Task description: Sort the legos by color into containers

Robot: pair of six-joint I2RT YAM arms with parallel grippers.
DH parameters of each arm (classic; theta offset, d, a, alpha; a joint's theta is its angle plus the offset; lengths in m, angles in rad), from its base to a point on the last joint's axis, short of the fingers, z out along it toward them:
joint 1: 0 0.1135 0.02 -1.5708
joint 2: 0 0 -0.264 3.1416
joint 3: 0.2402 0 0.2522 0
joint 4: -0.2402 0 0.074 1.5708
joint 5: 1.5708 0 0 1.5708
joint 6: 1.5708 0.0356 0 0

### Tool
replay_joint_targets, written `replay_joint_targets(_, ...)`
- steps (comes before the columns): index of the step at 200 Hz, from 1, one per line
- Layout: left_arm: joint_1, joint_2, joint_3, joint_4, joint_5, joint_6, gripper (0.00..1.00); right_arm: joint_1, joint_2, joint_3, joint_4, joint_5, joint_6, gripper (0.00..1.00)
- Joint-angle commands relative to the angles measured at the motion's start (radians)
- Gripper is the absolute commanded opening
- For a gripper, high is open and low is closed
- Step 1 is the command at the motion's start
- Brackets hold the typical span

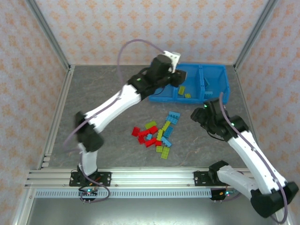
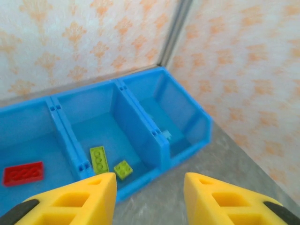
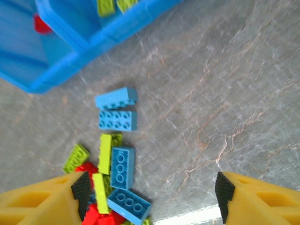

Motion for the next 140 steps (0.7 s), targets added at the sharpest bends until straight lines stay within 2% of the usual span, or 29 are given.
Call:
replay_joint_targets(1,-0.022,-0.268,-0.242,0.099,0.028,0.139,0.43,0.068,0.104,0.039,0.034,0.017,-0.040,0.73)
replay_joint_targets(24,-0.026,-0.542,-0.461,0.012,0.032,0.284,0.45,0.132,0.249,0.084,0.060,0.034,-0.058,0.78)
replay_joint_targets(48,-0.026,-0.757,-0.608,-0.126,-0.013,0.443,0.45,0.189,0.412,0.141,0.087,0.084,-0.082,0.94)
replay_joint_targets(61,-0.026,-0.829,-0.669,-0.199,-0.043,0.547,0.50,0.190,0.485,0.149,0.131,0.084,-0.096,0.97)
replay_joint_targets(77,-0.026,-0.897,-0.758,-0.245,-0.054,0.679,0.60,0.190,0.567,0.163,0.207,0.086,-0.128,1.00)
replay_joint_targets(99,-0.026,-0.991,-0.936,-0.179,-0.041,0.832,0.88,0.190,0.677,0.220,0.239,0.141,-0.165,0.99)
replay_joint_targets(112,-0.026,-1.028,-1.040,-0.112,-0.061,0.882,0.99,0.189,0.726,0.252,0.234,0.177,-0.169,0.99)
replay_joint_targets(140,-0.024,-1.055,-1.140,-0.044,-0.048,0.895,1.00,0.174,0.798,0.277,0.278,0.183,-0.175,0.99)
